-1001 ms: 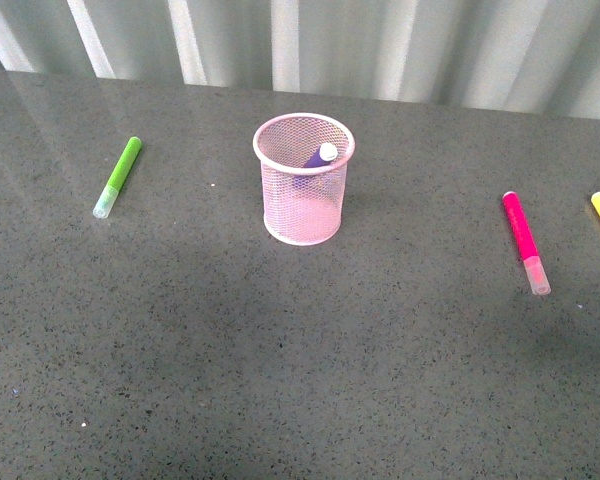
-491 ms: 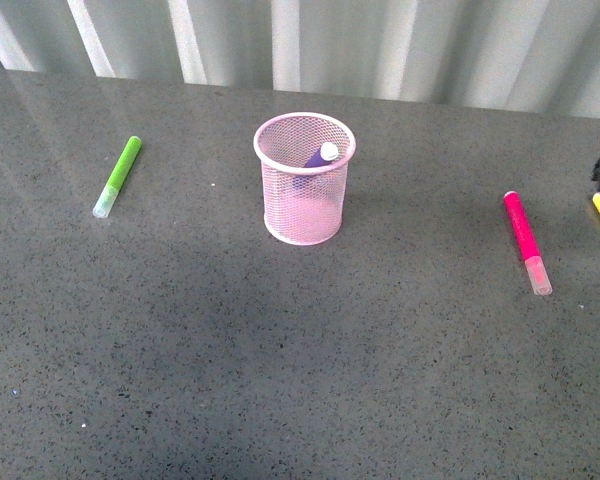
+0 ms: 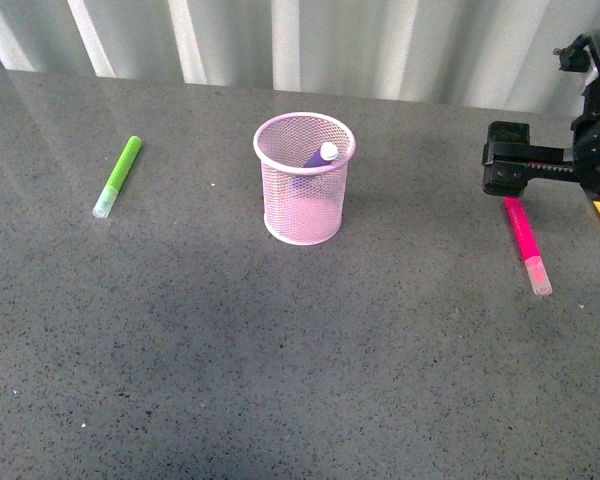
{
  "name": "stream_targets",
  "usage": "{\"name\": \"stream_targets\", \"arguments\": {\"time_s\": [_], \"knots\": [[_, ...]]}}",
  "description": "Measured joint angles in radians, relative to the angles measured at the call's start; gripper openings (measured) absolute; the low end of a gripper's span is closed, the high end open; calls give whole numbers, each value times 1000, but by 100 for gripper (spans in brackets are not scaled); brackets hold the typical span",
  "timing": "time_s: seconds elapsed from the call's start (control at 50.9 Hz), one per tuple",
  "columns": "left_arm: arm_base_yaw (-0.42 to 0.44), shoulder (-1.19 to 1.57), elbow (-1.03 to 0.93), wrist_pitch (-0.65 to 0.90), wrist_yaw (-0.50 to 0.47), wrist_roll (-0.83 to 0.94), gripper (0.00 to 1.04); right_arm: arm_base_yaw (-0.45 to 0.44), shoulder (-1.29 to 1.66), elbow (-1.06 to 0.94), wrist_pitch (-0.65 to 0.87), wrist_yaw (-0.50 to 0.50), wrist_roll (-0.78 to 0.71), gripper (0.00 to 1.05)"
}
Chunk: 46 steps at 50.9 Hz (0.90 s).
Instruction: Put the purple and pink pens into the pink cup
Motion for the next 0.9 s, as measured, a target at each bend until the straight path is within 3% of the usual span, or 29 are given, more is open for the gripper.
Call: {"name": "stream_targets", "arguments": {"time_s": [0.903], "knots": [[0, 0, 0, 0, 0, 0, 98, -3, 225, 175, -9, -31, 2, 98]]}}
